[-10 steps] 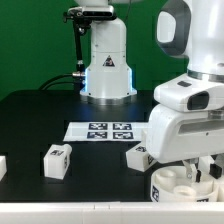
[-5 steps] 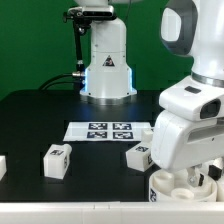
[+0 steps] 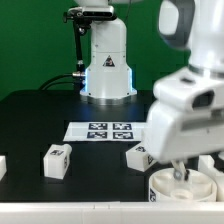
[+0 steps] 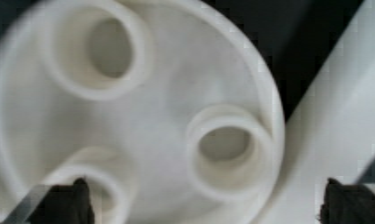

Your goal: Assemble stool

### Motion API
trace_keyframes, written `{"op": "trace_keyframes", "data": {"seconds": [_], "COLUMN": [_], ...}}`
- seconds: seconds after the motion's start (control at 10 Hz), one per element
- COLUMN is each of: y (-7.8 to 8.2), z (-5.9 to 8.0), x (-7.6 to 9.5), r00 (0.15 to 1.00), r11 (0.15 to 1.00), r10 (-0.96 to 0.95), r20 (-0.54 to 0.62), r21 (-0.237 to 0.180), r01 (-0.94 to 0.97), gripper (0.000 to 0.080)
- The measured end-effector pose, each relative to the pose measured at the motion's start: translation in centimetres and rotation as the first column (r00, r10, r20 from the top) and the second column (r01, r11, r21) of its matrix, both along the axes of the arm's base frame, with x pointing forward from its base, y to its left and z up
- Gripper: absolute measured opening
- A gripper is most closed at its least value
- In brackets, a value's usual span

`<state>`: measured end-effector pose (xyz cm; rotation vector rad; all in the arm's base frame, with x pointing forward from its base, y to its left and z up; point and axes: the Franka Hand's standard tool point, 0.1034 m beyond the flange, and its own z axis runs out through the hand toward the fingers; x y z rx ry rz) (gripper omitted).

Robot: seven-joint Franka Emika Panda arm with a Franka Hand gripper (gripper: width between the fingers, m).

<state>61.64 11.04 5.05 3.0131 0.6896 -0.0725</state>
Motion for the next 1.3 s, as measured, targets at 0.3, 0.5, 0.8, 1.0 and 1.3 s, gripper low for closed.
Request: {"op": "trace_keyframes", "data": {"seconds": [0.3, 0.5, 0.8, 1.0, 1.3], "y": [-0.8, -0.8, -3.5, -5.9, -5.3], "z": [1.4, 1.4, 2.2, 2.4, 2.1], "x": [-1.4, -1.4, -3.2, -3.4, -3.6], "r00": [0.989, 0.989, 0.941, 0.925, 0.801], "r11": [0.989, 0.989, 0.941, 0.925, 0.801], "r10": [-0.145, -0.145, -0.337, -0.379, -0.598], "r20": [0.004, 0.003, 0.004, 0.003, 0.008], "r21": [-0.010, -0.010, -0.032, -0.032, -0.026], "r01": [0.145, 0.145, 0.337, 0.379, 0.598], "gripper": [0.0649, 0.0649, 0.0649, 0.0649, 0.0649]}}
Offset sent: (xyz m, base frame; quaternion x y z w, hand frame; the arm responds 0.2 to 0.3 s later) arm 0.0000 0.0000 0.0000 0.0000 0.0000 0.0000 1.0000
